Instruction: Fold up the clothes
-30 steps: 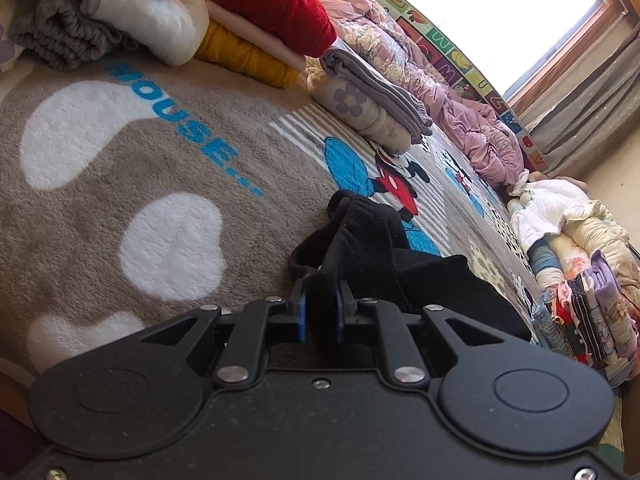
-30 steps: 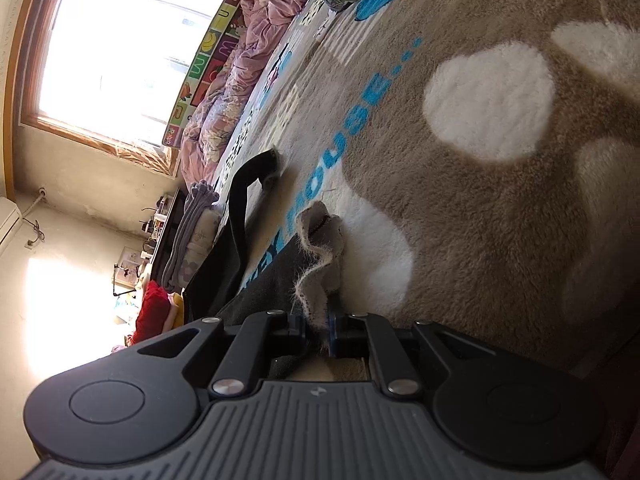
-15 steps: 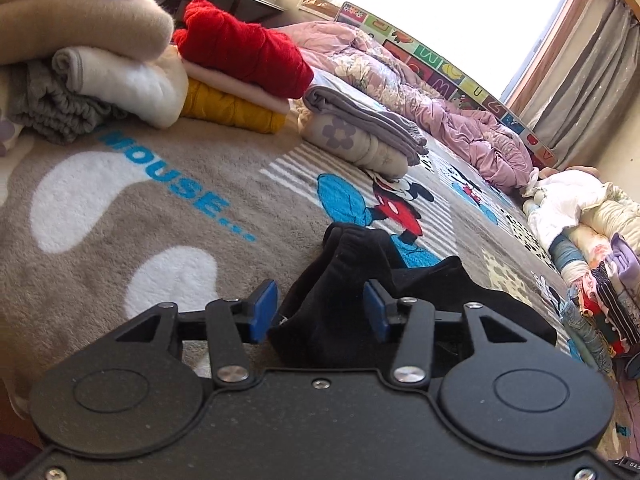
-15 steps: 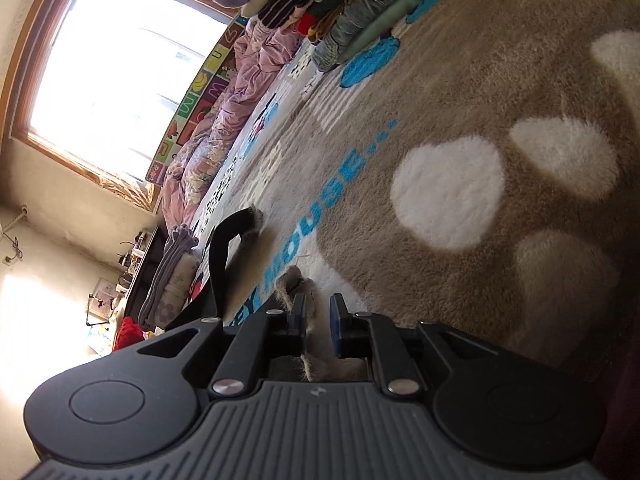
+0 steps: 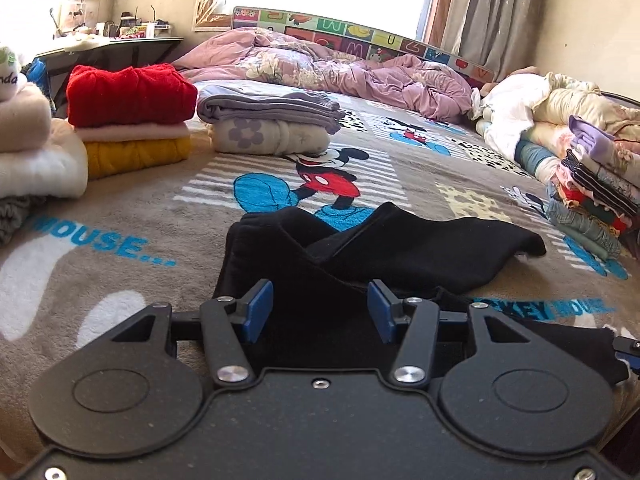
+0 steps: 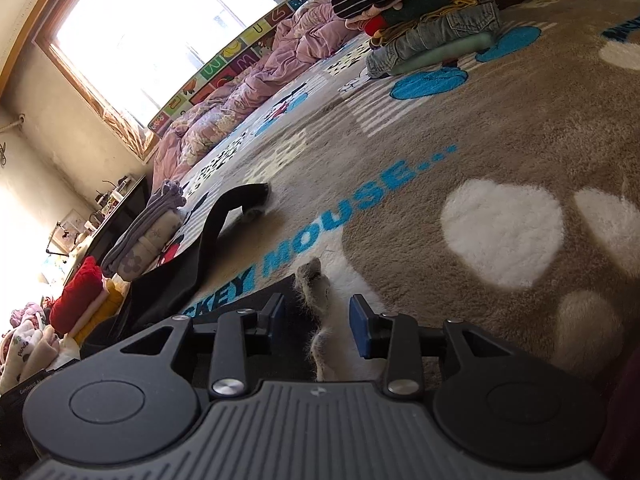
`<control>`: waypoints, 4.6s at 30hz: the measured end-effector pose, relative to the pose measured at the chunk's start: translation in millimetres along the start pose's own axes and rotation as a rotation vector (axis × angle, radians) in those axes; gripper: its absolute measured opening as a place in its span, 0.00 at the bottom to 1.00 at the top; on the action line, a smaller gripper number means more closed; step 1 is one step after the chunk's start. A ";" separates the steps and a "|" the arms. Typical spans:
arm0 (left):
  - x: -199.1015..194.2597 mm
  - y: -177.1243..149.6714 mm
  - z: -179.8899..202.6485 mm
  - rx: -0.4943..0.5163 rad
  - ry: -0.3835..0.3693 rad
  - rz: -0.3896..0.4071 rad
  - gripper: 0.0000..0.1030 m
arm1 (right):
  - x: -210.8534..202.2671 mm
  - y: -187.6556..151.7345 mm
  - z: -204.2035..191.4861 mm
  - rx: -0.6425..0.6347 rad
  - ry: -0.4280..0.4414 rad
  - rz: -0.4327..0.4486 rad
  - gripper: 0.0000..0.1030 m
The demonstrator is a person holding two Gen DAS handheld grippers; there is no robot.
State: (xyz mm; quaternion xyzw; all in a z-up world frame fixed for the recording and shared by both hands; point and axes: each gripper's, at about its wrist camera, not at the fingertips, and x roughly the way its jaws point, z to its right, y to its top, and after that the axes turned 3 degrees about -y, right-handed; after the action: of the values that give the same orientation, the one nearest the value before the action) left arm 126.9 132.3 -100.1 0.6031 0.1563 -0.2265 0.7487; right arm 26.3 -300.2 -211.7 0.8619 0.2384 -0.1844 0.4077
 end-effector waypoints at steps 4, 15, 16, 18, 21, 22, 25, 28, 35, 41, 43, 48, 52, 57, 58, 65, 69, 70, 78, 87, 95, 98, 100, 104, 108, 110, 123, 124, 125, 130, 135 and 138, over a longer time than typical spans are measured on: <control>2.7 8.5 1.3 -0.056 -0.026 0.001 0.68 | -1.6 5.3 -5.2 -0.017 0.013 0.034 0.42; 40.0 45.2 40.8 0.026 -0.082 -0.002 0.68 | 30.9 22.9 -16.0 0.019 0.082 -0.007 0.52; 46.5 49.2 45.8 0.045 -0.087 -0.007 0.68 | 34.8 24.9 -15.8 0.034 0.096 -0.017 0.53; 63.1 54.9 51.9 0.073 -0.091 -0.023 0.68 | 43.2 29.1 -14.8 0.067 0.125 -0.040 0.53; 90.8 61.4 52.9 0.078 -0.081 -0.060 0.68 | 55.3 38.8 -14.7 0.111 0.156 -0.058 0.53; 98.0 62.4 52.6 0.081 -0.078 -0.069 0.68 | 59.8 42.1 -15.8 0.126 0.166 -0.066 0.54; 116.1 63.4 51.6 0.095 -0.068 -0.083 0.68 | 73.9 50.8 -20.8 0.168 0.198 -0.088 0.60; 131.6 63.3 50.5 0.108 -0.070 -0.098 0.68 | 92.2 53.5 -26.5 0.235 0.276 -0.120 0.68; 149.8 55.8 57.0 0.190 -0.077 -0.121 0.55 | 121.5 33.6 -32.7 0.312 0.480 -0.208 0.70; 155.7 51.2 56.7 0.201 -0.090 -0.131 0.24 | 121.6 29.8 -24.2 0.381 0.525 -0.196 0.71; 153.3 50.2 57.8 0.210 -0.092 -0.124 0.15 | 120.7 29.1 -21.9 0.393 0.534 -0.191 0.71; 142.8 44.9 63.2 0.254 -0.120 -0.112 0.10 | 119.3 27.2 -22.8 0.359 0.530 -0.185 0.71; 131.8 38.7 66.8 0.291 -0.144 -0.103 0.09 | 118.1 25.9 -25.7 0.320 0.524 -0.183 0.71; 114.6 26.6 69.5 0.338 -0.183 -0.105 0.08 | 117.5 26.1 -24.1 0.304 0.534 -0.172 0.71; 111.0 22.8 70.0 0.349 -0.191 -0.110 0.08 | 117.1 25.6 -23.2 0.305 0.538 -0.168 0.71; 92.3 2.8 73.2 0.421 -0.216 -0.133 0.08 | 114.5 26.2 -16.4 0.346 0.563 -0.130 0.70; 85.5 -3.0 75.6 0.456 -0.225 -0.135 0.08 | 105.6 24.9 -9.0 0.383 0.566 -0.103 0.71; 84.5 -5.5 77.0 0.473 -0.224 -0.138 0.08 | 102.9 24.8 -6.8 0.390 0.563 -0.096 0.71; 73.9 -23.1 84.5 0.611 -0.216 -0.149 0.07 | 87.7 27.4 9.0 0.426 0.528 -0.056 0.72; 57.7 -45.8 83.3 0.806 -0.174 -0.149 0.07 | 80.9 25.4 19.2 0.442 0.489 -0.047 0.72; 52.4 -53.8 79.9 0.849 -0.162 -0.142 0.07 | 75.9 24.2 19.5 0.424 0.436 -0.040 0.76; 51.3 -51.4 77.1 0.830 -0.175 -0.154 0.07 | 66.3 26.4 10.5 0.333 0.362 -0.014 0.76; 46.9 -47.5 74.2 0.803 -0.201 -0.171 0.08 | 57.9 28.0 3.8 0.260 0.301 0.009 0.76; 36.8 -40.6 66.6 0.753 -0.255 -0.197 0.33 | 46.9 36.8 1.1 0.156 0.192 0.061 0.76; 29.3 -32.8 56.1 0.688 -0.279 -0.189 0.53 | 52.5 39.1 3.3 0.125 0.147 0.057 0.76; 24.0 -27.2 50.0 0.649 -0.288 -0.177 0.57 | 57.6 39.2 2.3 0.101 0.129 0.047 0.76; 18.1 52.5 -57.0 -0.050 -0.109 0.010 0.65 | 92.1 63.5 -15.9 0.000 0.164 -0.024 0.76; 25.5 57.6 -66.3 -0.102 -0.095 -0.009 0.65 | 95.2 67.1 -14.3 0.009 0.174 -0.036 0.76; 34.6 61.9 -75.9 -0.156 -0.099 -0.036 0.65 | 98.0 70.0 -13.1 0.013 0.180 -0.047 0.76; 84.1 78.1 -105.2 -0.317 -0.169 -0.198 0.64 | 106.5 80.5 -11.9 -0.009 0.214 -0.109 0.77; 120.5 84.6 -104.9 -0.316 -0.219 -0.339 0.55 | 108.0 84.6 -17.1 -0.085 0.242 -0.149 0.72; 132.9 84.1 -98.9 -0.277 -0.247 -0.399 0.52 | 109.5 85.1 -24.3 -0.155 0.253 -0.164 0.44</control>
State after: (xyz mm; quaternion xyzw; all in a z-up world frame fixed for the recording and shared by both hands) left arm 288.0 222.9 -119.7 0.4202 0.2090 -0.4177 0.7780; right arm 166.7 -299.5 -200.9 0.8217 0.3712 -0.0880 0.4234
